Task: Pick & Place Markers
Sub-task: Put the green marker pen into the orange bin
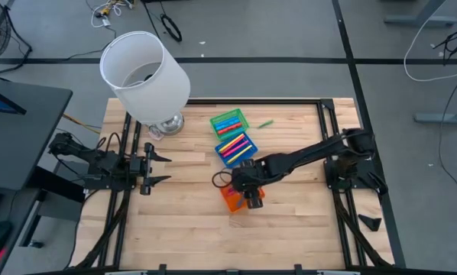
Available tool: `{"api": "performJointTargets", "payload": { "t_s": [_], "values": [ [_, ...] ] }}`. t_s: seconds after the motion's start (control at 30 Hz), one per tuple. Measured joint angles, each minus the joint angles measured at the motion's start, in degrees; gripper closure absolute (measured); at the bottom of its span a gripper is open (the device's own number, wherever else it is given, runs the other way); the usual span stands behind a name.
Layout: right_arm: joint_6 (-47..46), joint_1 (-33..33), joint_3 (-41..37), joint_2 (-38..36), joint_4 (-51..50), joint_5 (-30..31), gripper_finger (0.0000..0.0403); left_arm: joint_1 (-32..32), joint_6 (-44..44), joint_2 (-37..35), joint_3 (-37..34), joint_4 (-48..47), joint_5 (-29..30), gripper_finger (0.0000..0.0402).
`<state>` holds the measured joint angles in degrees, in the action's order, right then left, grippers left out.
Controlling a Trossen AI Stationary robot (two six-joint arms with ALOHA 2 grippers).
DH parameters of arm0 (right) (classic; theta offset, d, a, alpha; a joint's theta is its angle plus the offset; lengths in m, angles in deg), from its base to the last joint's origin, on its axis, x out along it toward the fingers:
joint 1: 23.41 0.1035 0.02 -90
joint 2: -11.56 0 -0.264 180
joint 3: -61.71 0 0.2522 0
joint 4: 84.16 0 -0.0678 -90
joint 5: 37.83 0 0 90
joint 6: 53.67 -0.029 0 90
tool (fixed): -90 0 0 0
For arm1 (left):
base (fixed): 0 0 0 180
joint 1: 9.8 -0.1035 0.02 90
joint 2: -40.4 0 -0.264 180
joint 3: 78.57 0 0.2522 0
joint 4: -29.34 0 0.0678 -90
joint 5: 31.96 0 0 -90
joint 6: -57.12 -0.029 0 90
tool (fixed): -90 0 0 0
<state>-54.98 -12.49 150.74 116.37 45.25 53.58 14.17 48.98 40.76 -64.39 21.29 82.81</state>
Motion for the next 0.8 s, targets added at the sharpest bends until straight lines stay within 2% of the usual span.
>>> {"api": "performJointTargets", "payload": {
  "t_s": [0.2,0.37,0.8],
  "values": [
    [-7.1,-0.2,0.1,-2.1,1.6,9.6,0.0214,0.0,0.0,0.0,0.0,0.0,0.0,0.0129],
    [-19.3,-1.4,0.2,-3.1,1.4,18.0,0.0214,0.0,0.0,0.0,0.0,0.0,0.0,0.0129],
    [-54.8,-7.1,0.2,-3.1,1.5,19.4,0.0214,0.0,0.0,0.0,0.0,0.0,0.0,0.0129]
  ]
}}
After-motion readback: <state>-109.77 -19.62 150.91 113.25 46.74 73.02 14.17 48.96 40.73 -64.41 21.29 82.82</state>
